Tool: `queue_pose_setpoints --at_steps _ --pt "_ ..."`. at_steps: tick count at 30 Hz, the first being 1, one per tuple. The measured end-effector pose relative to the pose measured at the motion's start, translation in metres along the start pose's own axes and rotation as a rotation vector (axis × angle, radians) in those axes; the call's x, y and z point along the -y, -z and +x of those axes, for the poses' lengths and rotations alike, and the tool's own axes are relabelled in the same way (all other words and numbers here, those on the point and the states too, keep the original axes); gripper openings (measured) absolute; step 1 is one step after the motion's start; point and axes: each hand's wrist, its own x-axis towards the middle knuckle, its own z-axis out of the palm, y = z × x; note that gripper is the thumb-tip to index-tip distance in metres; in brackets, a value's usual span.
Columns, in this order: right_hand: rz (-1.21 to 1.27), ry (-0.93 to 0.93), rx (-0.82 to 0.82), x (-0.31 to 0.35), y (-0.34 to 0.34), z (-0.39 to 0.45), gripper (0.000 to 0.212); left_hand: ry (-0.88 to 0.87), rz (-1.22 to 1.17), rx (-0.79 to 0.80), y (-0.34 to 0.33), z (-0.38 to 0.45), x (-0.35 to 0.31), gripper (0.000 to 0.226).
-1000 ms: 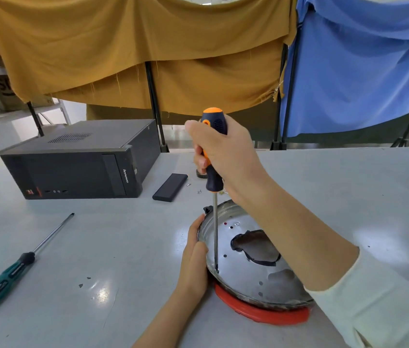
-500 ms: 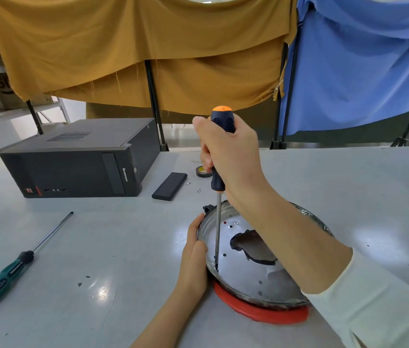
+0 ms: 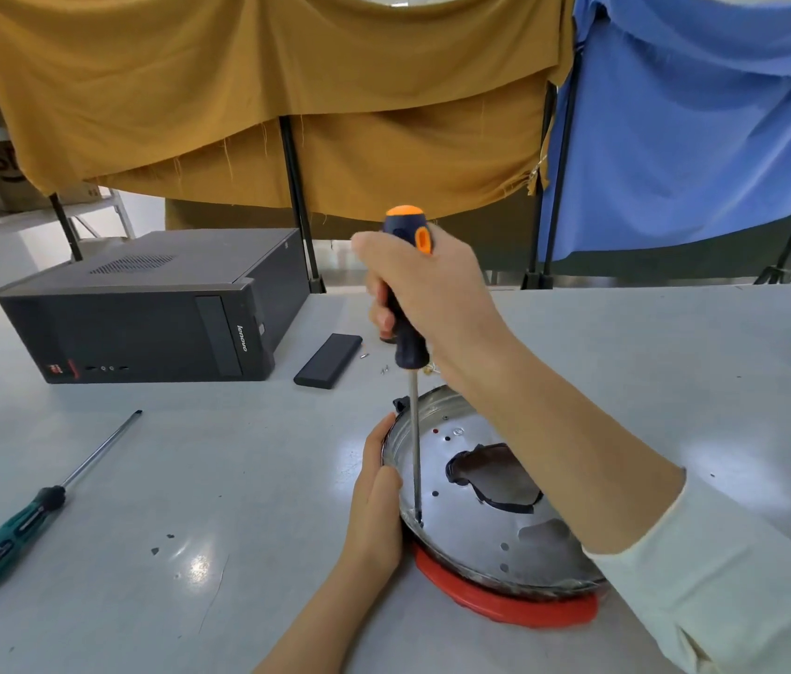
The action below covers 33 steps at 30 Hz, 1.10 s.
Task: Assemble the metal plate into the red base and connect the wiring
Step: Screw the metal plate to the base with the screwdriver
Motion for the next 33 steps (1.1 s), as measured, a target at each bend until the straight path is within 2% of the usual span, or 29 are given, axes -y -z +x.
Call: queue_pose_setpoints --at_steps 1,2,3,5,7,8,10,13,16,18,20,24,26,28,29,33 --pt "-0.02 0.035 -0.114 -0.002 0.0 -0.001 0.025 -0.007 -0.001 0.001 0.0 -0.001 0.0 0.056" --pt "-0.034 0.048 -0.152 -0.002 0.002 -0.001 0.022 -0.017 0.003 0.005 0.0 -0.001 0.0 0.056" --pt "-0.043 0.033 -0.112 -0.001 0.006 0.0 0.018 -0.022 0.008 0.008 0.0 -0.002 -0.001 0.055" --pt "-0.019 -0.044 0.175 0.007 0.015 0.004 0.009 -0.015 0.013 0.006 0.001 0.0 0.0 0.054" --pt "0.056 -0.127 0.461 0.011 0.022 0.007 0.012 -0.016 0.018 0.009 0.001 0.001 0.0 0.054" --pt "0.117 -0.156 0.544 0.012 0.023 0.007 0.012 -0.013 0.022 0.009 0.001 0.001 0.0 0.054" --pt "0.226 -0.178 0.587 0.011 0.022 0.006 0.007 -0.003 0.015 0.009 0.001 0.001 -0.001 0.053" --pt "0.231 -0.127 0.437 0.004 0.014 0.003 0.017 -0.002 0.001 0.005 0.0 0.0 -0.001 0.051" --pt "0.103 0.021 0.034 -0.007 0.002 -0.001 0.02 -0.007 0.002 -0.006 -0.001 0.0 -0.001 0.052" --pt "0.036 0.085 -0.107 -0.009 0.001 -0.001 0.016 -0.018 0.013 -0.01 0.0 -0.001 -0.001 0.058" --pt "0.072 0.036 -0.025 -0.006 0.007 0.002 0.011 -0.027 0.021 -0.005 0.0 -0.001 -0.001 0.058" --pt "0.403 -0.142 0.426 0.002 0.025 0.006 0.018 -0.047 0.015 0.004 0.0 0.0 0.0 0.055" --pt "0.432 -0.163 0.511 0.003 0.026 0.004 0.018 -0.055 0.01 -0.001 0.001 -0.001 0.0 0.054" --pt "0.378 -0.157 0.475 0.002 0.023 0.004 0.019 -0.054 0.013 0.001 0.001 -0.002 0.0 0.052" --pt "0.339 -0.141 0.394 0.0 0.019 0.002 0.022 -0.049 0.014 0.0 0.001 -0.001 0.0 0.052" --pt "0.117 0.035 -0.096 -0.008 0.007 -0.007 0.026 -0.047 0.03 -0.009 -0.001 -0.002 -0.001 0.048"
